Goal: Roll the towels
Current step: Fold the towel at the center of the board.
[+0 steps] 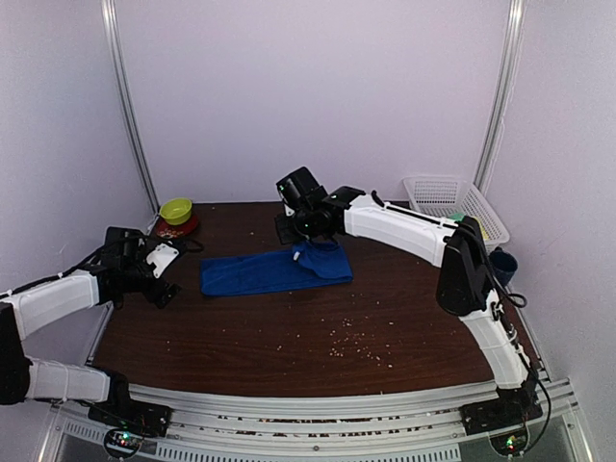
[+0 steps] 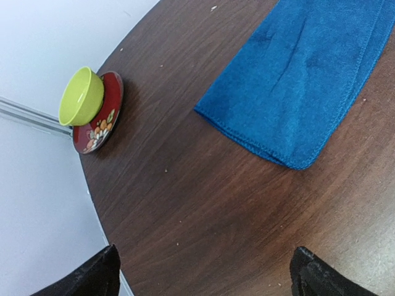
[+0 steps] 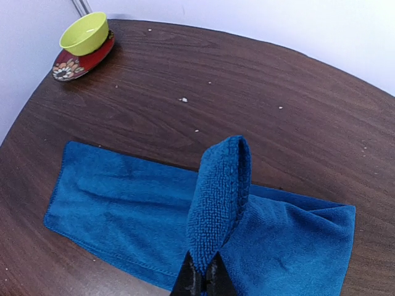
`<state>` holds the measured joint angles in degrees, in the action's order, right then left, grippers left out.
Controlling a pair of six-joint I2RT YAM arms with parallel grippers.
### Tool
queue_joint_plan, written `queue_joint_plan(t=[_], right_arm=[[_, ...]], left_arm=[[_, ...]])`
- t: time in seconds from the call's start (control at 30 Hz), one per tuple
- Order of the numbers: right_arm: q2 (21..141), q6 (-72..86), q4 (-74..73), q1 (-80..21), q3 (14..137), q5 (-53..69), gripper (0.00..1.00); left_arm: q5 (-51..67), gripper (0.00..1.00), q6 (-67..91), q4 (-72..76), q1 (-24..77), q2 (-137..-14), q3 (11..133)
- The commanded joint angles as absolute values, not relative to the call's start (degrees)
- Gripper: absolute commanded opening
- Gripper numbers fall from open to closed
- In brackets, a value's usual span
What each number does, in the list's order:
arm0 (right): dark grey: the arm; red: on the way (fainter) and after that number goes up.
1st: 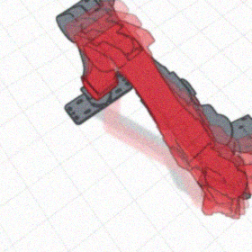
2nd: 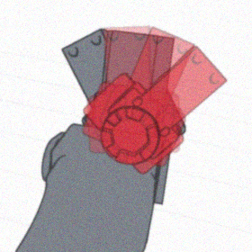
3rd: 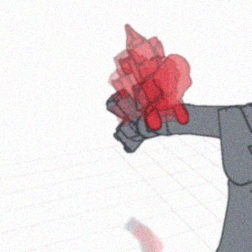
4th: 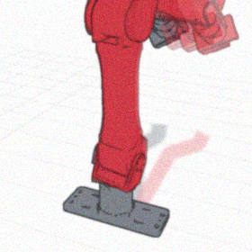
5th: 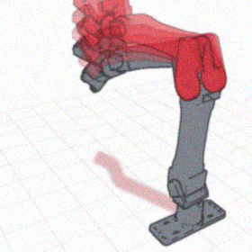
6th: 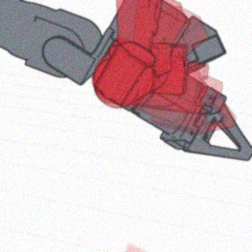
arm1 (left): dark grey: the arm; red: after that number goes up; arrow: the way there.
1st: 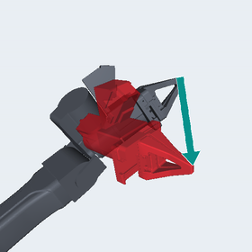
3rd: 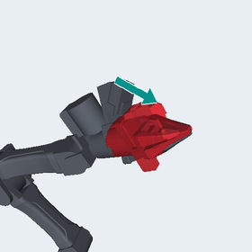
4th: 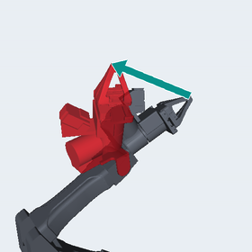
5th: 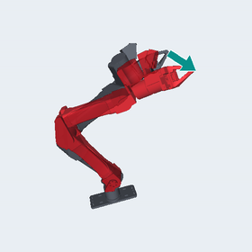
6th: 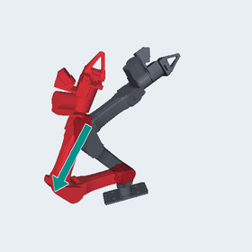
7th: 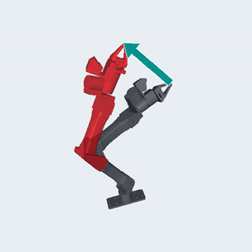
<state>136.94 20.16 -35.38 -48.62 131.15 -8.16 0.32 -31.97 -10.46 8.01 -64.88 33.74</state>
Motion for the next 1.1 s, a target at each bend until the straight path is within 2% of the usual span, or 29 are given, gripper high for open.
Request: queue_joint_plan(t=[0.0, 0.6, 0.87, 1.07], right_arm=[[138.5, 23.29, -34.39, -49.27, 135.08, -5.23, 0.0], [149.26, 37.49, -0.64, -53.29, 133.19, 13.41, 0.02], [154.75, 44.76, 12.89, -54.85, 133.43, 16.75, 0.03], [156.62, 45.83, 15.78, -55.06, 133.88, 14.56, 0.05]], left_arm=[[0.06, 0.98, -30.55, -8.0, 5.71, -65.84, 33.52], [0.67, 0.98, -28.29, -6.53, 4.31, -70.51, 36.58], [-1.07, 0.98, -26.68, -4.2, 4.13, -76.11, 39.3], [-0.32, 0.98, -26.66, -3.92, 3.88, -76.22, 39.14]])
